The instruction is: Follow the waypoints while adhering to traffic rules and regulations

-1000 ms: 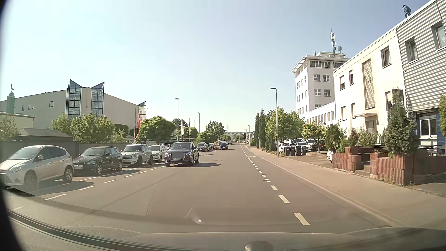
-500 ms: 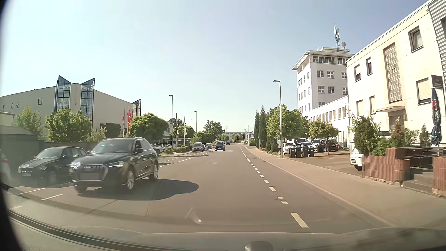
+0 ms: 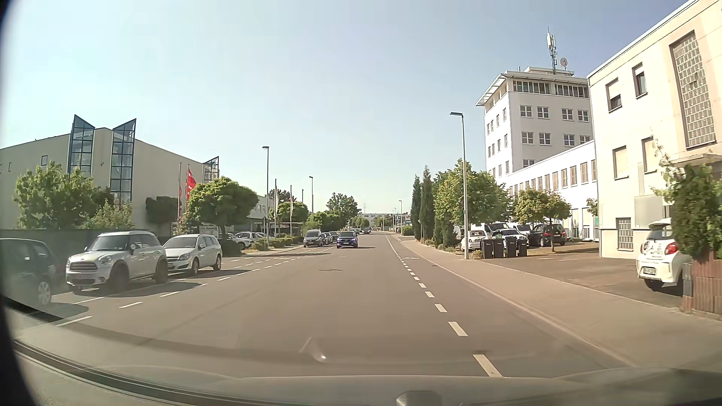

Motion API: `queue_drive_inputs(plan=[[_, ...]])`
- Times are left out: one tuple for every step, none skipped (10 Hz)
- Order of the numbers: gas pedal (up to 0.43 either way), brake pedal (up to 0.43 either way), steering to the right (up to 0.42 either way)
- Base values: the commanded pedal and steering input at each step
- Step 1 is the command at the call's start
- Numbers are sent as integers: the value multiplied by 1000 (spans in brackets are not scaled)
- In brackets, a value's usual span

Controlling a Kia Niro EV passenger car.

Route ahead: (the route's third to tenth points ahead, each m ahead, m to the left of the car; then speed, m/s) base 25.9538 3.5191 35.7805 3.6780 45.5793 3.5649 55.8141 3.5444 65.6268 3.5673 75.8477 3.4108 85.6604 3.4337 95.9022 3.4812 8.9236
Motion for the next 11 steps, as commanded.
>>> queue_drive_inputs(plan=[[189,18,1],[189,18,1],[177,18,0],[177,18,-2],[169,18,-3],[169,18,-3],[169,18,-2],[169,18,-1],[157,18,-1],[157,12,-1],[157,12,-2]])
